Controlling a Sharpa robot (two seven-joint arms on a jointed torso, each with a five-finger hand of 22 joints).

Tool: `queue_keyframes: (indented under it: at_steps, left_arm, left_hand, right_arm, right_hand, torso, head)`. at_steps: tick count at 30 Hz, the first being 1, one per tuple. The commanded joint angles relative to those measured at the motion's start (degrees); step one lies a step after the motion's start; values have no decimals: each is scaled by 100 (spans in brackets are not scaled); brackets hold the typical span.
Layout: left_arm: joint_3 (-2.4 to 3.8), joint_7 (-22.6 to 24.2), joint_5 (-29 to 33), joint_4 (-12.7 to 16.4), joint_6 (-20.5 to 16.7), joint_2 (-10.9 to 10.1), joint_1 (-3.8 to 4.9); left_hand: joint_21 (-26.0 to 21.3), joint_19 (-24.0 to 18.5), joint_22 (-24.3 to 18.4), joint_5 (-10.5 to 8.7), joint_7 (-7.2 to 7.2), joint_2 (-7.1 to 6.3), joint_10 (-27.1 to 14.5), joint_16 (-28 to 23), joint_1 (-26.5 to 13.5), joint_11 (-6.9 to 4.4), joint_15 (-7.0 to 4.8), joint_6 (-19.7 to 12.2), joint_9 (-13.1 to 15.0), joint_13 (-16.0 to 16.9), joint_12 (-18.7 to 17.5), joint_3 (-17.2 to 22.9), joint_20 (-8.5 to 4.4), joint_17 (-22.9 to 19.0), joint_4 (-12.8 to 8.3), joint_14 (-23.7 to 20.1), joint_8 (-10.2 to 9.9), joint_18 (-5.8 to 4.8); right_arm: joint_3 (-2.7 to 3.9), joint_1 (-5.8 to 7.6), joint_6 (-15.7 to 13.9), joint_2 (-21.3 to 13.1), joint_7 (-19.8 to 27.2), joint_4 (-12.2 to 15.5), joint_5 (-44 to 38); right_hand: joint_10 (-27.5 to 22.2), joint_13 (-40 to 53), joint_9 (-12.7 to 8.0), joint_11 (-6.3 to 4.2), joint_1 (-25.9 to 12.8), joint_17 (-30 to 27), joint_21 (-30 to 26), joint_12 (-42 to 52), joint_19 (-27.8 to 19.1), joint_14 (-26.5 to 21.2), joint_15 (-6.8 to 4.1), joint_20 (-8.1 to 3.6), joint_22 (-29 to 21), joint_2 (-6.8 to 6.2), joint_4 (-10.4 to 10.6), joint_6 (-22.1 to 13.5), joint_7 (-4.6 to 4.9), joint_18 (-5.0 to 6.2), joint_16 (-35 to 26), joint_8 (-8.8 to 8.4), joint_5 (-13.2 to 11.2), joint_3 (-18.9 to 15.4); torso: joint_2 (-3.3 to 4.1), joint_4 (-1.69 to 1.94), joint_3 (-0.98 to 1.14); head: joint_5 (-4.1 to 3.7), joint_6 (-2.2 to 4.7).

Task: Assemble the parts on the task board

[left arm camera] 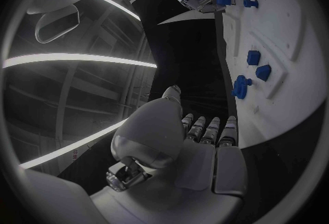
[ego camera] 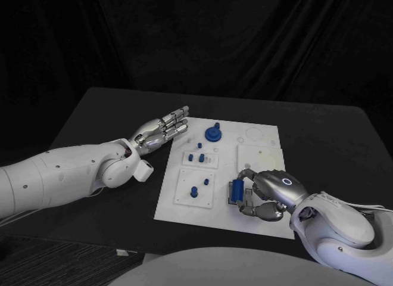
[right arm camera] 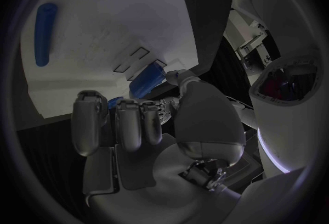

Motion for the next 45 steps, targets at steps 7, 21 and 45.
queue_keyframes:
  at_steps: [7,21,45]
  left_arm:
    - [5,42,4,-1,80,17,-8]
    - [5,30,4,-6,102,9,-12]
    - [5,10,4,-11,131,4,-26]
  left_hand:
    - [-20,8,6,22,34,-4,-9,-21,29,49,36,15,7,-7,-20,11,45,-5,4,8,28,-25]
    - [-19,8,7,19,39,-4,-9,-21,21,55,43,19,7,-7,-20,12,52,-5,8,8,29,-26]
    - [-19,9,7,17,67,0,-9,-21,7,68,56,38,11,-7,-20,20,64,-5,14,8,34,-27]
  right_arm:
    - [0,-19,292,37,-91,-38,-14]
    - [0,-38,379,55,-161,-70,-14]
    - [1,-40,-165,-90,-41,4,-14]
  right_hand:
    - [586,1510,101,36,-80,945,-75,15,148,494,21,21,1179,-20,235,150,-389,-22,-14,-340,-121,344]
    - [586,1510,-816,110,103,855,-164,15,114,476,85,82,1154,-16,181,-421,-306,-4,-49,-1367,-2867,-87]
    - [586,1510,-1427,-22,312,656,-308,15,75,442,-29,-17,1117,-75,280,-1155,-458,24,-131,-2241,-4647,-945]
  torso:
    - [3,-6,1]
    - [6,-10,4]
    - [1,-6,3]
  head:
    - [19,-1]
    - [19,-1]
    - [24,-1]
